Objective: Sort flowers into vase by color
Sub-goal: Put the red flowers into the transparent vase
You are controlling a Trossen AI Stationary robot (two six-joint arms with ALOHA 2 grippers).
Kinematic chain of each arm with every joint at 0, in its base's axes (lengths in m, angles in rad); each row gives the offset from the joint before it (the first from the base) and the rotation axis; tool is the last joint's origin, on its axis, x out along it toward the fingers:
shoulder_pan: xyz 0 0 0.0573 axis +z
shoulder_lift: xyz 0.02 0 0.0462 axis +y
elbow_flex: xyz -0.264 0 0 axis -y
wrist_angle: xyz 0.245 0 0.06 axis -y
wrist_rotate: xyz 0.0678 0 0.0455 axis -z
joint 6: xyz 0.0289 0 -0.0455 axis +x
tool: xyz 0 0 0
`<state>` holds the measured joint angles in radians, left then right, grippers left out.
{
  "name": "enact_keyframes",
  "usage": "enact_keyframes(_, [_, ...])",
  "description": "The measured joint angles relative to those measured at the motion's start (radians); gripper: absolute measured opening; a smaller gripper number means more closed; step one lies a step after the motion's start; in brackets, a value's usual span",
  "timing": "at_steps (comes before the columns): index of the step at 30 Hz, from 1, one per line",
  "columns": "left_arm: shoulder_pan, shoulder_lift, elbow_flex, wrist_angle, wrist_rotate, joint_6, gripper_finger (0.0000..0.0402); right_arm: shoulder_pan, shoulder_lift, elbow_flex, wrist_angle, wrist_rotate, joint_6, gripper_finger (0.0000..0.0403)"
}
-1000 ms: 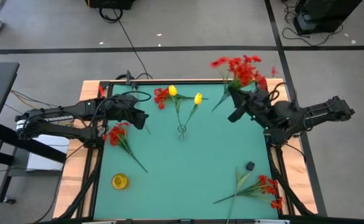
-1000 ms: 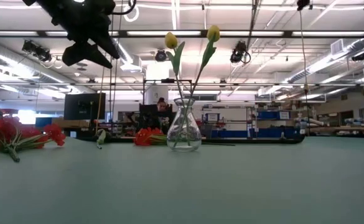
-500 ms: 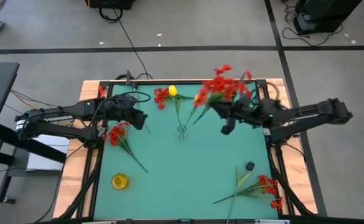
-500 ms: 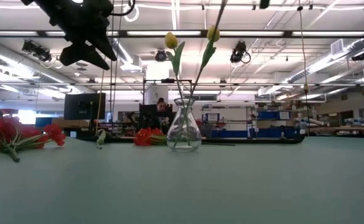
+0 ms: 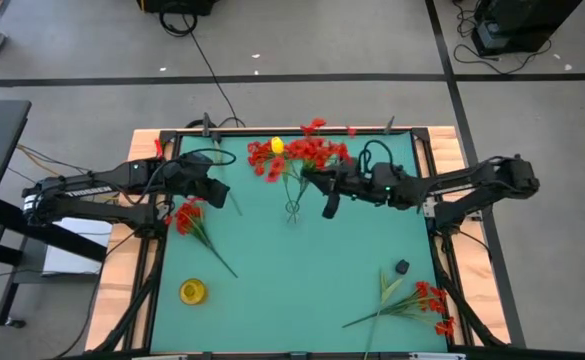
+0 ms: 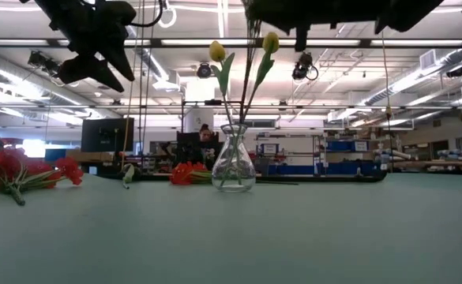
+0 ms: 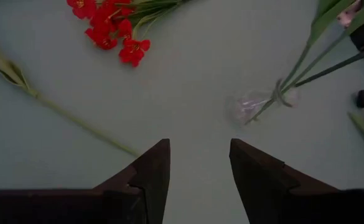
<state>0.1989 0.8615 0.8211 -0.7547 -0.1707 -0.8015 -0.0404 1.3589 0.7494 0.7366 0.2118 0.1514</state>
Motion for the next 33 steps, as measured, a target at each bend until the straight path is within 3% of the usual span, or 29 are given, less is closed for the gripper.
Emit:
enact_keyframes(8, [0.000, -0.041, 0.001, -0.012, 0.000, -0.014, 0.0171, -0.015, 0.083, 0.000, 0.003, -0.027, 0.047, 0.0045])
enact_keyframes(22, [0.000, -0.046, 0.001, -0.121, 0.000, -0.116, 0.0172, -0.053, 0.045, 0.002, -0.165, -0.094, 0.317, 0.0201])
enact_keyframes(27, [0.000, -0.046, 0.001, -0.125, 0.000, -0.145, 0.0172, -0.080, 0.030, 0.083, -0.355, -0.171, 0.402, 0.0210])
enact_keyframes(30, [0.000, -0.046, 0.001, -0.134, 0.000, -0.160, 0.0172, -0.081, 0.029, 0.185, -0.514, -0.231, 0.357, 0.0211])
enact_keyframes(33, [0.000, -0.046, 0.001, -0.135, 0.000, -0.178, 0.0172, -0.070, 0.029, 0.310, -0.733, -0.222, 0.270, 0.0211])
